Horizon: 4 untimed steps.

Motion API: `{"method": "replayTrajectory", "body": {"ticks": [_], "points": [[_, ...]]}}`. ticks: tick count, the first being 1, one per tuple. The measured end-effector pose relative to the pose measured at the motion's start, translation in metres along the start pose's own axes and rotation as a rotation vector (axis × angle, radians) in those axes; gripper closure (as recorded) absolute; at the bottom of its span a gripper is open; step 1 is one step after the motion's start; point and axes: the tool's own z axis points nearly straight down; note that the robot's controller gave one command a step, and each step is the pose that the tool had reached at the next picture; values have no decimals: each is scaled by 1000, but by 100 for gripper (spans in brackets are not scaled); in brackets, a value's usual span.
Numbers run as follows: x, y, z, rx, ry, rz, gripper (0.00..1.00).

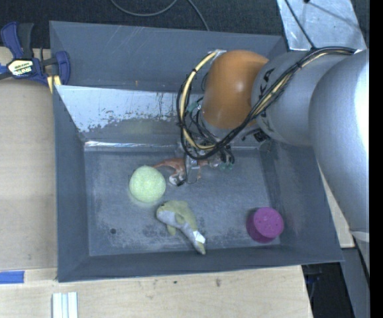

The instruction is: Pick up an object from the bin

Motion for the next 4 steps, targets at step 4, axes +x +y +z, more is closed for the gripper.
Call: {"method": "replayTrajectory", "body": {"ticks": [4], "points": [[1, 0, -19, 0, 5, 0, 100]]}}
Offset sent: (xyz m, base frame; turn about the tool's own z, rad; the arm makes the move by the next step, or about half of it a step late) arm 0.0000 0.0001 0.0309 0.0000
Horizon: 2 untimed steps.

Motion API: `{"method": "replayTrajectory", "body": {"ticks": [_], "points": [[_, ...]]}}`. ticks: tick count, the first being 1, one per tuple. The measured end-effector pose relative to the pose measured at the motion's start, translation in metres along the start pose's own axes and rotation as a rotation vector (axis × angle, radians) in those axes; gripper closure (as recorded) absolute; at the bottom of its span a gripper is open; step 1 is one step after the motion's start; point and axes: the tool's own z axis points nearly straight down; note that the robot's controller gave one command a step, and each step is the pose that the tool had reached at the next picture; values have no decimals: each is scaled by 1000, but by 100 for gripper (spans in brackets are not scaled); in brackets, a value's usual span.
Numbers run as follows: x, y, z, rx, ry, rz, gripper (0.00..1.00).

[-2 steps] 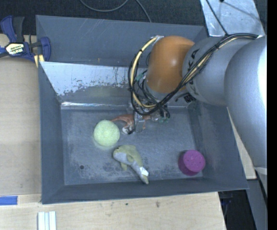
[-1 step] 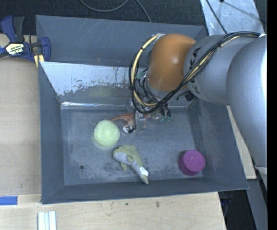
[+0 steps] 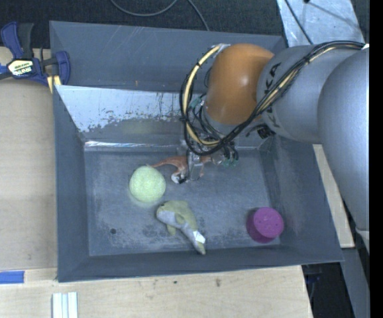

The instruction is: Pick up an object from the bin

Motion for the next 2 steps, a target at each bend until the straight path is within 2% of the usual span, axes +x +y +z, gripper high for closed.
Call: {"method": "replayTrajectory", "body": {"ticks": [2], "points": [[-2, 0, -33, 0, -6, 0, 100]]}}
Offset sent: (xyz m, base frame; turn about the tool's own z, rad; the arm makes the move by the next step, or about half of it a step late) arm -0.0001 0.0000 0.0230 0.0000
